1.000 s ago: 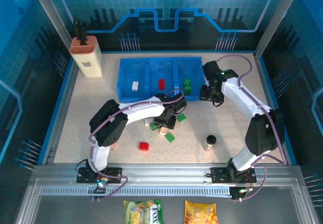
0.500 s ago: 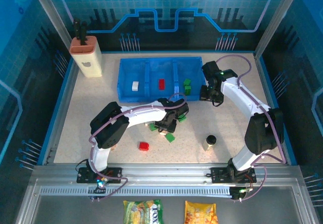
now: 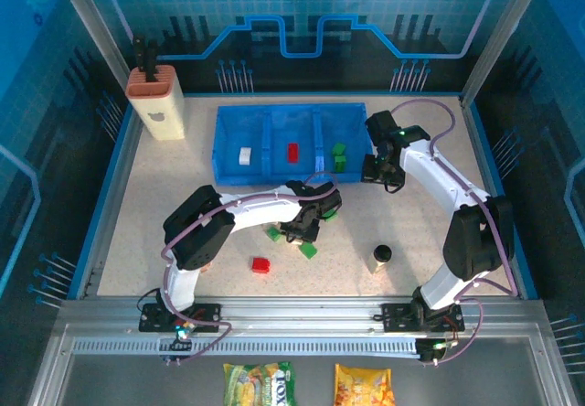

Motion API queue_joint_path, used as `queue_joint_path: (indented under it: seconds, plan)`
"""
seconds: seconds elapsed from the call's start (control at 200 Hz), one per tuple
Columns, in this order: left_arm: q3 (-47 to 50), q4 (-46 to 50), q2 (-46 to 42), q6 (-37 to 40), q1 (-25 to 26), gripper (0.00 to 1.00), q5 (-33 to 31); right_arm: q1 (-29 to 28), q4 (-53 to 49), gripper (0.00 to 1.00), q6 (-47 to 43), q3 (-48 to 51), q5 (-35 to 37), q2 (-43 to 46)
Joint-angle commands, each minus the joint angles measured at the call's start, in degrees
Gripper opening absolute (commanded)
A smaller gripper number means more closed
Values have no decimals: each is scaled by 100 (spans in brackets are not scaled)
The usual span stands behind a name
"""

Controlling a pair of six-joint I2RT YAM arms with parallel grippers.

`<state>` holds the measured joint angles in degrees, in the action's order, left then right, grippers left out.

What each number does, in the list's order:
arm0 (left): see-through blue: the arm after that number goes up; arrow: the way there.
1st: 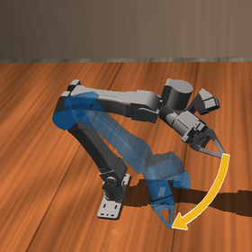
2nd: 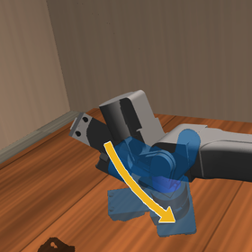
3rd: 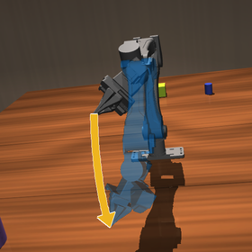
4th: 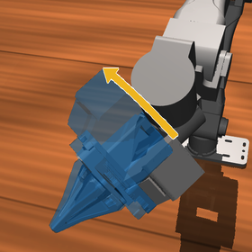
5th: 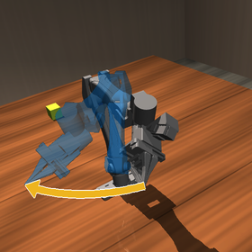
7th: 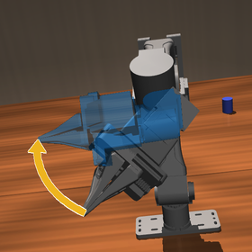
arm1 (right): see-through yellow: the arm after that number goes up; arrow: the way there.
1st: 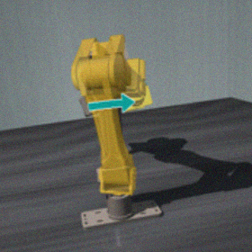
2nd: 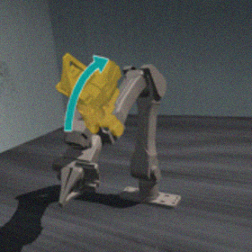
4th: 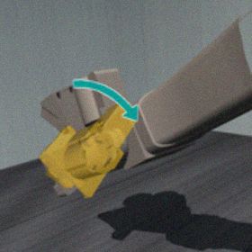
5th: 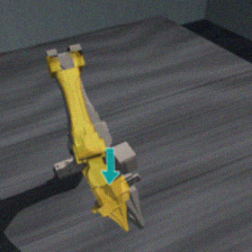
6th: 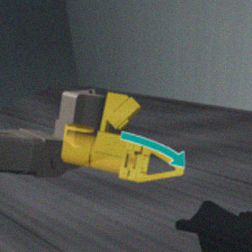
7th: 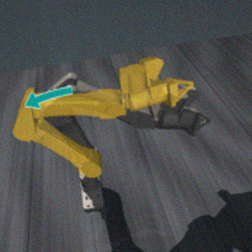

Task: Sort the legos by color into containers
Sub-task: Pick up the lego from the middle-left of the table.

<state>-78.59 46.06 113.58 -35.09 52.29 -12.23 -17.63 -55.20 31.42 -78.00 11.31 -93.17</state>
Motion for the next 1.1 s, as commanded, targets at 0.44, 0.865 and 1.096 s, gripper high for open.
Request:
queue_joint_path:
  seconds: [0.44,0.865,1.096]
  plan:
    - [-294,435,-552,52,7,35,-245,-72,-118,49,-4,-145,8,106]
    - [-627,805,-1164,547,-652,35,-245,-74,-219,49,-12,-111,100,250]
    - [-597,910,-1530,1013,-1443,35,-245,-70,-297,49,0,-93,151,338]
